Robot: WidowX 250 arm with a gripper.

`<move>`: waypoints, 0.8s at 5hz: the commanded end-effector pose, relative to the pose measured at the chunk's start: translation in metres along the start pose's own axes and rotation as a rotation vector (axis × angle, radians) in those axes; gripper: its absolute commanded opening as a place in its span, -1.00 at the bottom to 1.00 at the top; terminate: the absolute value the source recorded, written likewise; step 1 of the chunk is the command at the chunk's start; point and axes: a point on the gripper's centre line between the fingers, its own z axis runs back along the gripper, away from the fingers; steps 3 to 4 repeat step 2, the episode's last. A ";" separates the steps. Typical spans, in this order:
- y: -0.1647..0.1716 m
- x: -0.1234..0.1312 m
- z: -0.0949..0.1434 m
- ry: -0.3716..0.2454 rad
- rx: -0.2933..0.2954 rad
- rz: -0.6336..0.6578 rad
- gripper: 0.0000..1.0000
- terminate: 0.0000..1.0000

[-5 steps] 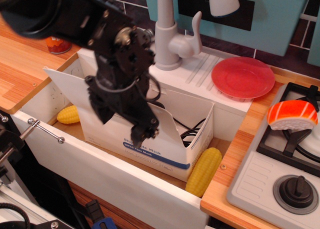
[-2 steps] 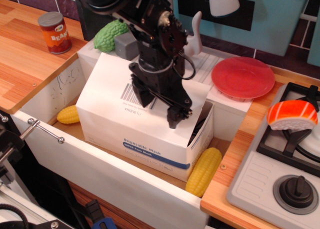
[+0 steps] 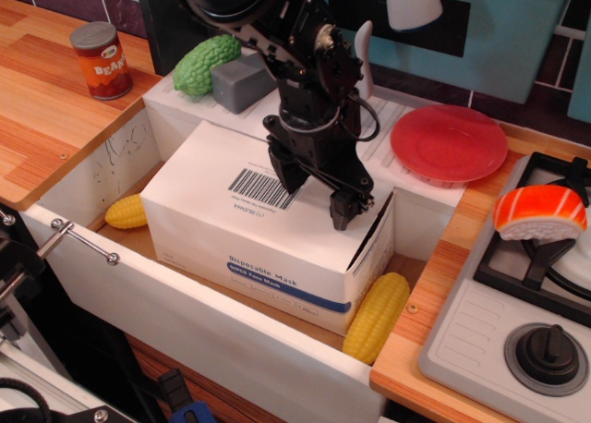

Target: Close white1fbox flap

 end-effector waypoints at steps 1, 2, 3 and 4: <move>0.001 0.010 0.003 -0.037 0.006 0.000 1.00 -1.00; 0.001 0.010 0.001 -0.036 0.006 -0.005 1.00 1.00; 0.001 0.010 0.001 -0.036 0.006 -0.005 1.00 1.00; 0.001 0.010 0.001 -0.036 0.006 -0.005 1.00 1.00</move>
